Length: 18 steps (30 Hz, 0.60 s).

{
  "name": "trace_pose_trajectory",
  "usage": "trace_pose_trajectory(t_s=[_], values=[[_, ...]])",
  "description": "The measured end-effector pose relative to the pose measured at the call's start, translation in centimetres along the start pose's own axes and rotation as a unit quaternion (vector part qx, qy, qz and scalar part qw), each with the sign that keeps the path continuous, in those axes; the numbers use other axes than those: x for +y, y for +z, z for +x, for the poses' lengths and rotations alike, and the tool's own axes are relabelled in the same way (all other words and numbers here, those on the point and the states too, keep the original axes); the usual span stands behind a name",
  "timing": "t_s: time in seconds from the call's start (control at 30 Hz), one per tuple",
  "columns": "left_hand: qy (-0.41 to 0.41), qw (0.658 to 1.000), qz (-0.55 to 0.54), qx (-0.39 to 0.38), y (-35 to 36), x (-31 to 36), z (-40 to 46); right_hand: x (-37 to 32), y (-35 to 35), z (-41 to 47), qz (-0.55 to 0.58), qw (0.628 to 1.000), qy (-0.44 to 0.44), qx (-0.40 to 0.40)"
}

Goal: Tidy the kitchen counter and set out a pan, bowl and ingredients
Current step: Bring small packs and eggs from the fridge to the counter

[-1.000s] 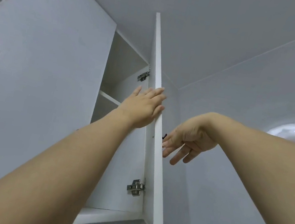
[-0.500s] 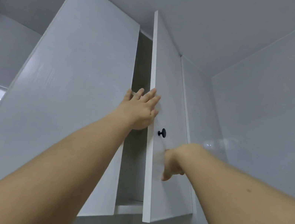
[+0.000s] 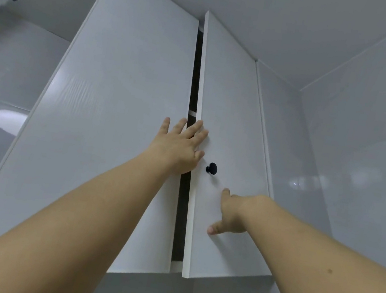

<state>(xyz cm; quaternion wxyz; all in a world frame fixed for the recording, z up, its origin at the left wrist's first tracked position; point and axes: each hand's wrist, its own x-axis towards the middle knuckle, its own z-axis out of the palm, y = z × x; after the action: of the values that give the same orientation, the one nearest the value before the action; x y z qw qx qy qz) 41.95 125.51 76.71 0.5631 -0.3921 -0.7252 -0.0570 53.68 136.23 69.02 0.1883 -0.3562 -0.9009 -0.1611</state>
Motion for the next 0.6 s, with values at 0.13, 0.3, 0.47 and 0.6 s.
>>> trace_pose_trajectory(t_s=[0.13, 0.3, 0.47, 0.6], values=[[0.002, 1.000, 0.003, -0.018, 0.5, -0.5, -0.5, -0.6, 0.8, 0.5, 0.002, 0.999, -0.019, 0.028], [0.034, 0.999, 0.014, -0.031, 1.2, -1.1, -2.3, -0.8, 1.6, 0.6, 0.002, 0.997, -0.051, 0.056], [0.055, 0.997, 0.047, -0.034, 2.1, -1.1, -4.5, -1.5, 2.7, 1.1, -0.011, 0.996, -0.057, 0.065], [0.062, 0.995, 0.072, -0.024, 2.8, -1.2, -5.6, -1.7, 3.1, 1.5, -0.030, 0.996, -0.056, 0.064]])
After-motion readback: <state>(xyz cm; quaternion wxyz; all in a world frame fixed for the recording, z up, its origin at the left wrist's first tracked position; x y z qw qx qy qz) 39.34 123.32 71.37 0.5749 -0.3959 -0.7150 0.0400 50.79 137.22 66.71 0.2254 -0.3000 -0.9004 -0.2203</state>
